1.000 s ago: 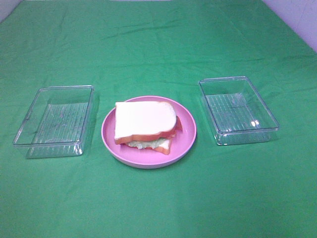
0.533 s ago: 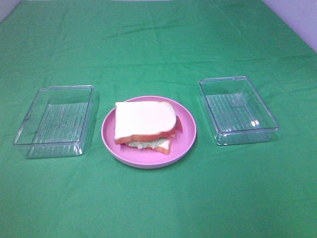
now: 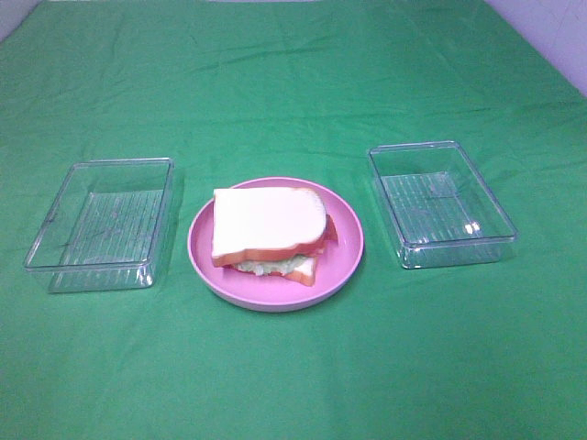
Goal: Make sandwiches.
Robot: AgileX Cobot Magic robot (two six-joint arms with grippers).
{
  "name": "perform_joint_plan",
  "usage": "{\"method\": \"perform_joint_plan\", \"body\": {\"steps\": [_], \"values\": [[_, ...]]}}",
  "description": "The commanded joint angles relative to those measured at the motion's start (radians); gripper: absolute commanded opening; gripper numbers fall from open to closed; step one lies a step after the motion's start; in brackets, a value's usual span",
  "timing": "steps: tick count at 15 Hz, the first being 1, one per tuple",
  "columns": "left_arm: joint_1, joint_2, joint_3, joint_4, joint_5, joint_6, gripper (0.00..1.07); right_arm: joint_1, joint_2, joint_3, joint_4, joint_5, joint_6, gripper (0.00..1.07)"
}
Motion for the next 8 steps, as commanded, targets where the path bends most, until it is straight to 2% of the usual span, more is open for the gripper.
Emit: {"method": "perform_joint_plan", "body": {"steps": [1,2,4,6,8], "values": [[0.146,-0.021,0.001,-0.007,-0.011,0.003,0.78,-0.116,-0.008,0.003,0.003,-0.013,-0.001,0.68],[0.190,-0.021,0.001,-0.007,-0.011,0.003,0.78,-0.156,-0.008,0.003,0.003,-0.013,-0.001,0.68],[0.223,-0.026,0.001,-0.007,-0.011,0.003,0.78,-0.197,-0.008,0.003,0.003,-0.013,-0.001,0.68],[0.224,-0.026,0.001,-0.007,-0.011,0.004,0.78,-0.200,-0.017,0.003,0.011,-0.013,-0.001,0.68],[0.224,-0.026,0.001,-0.007,-0.011,0.004,0.78,-0.200,-0.093,0.003,0.011,-0.013,-0.001,0.68]]}}
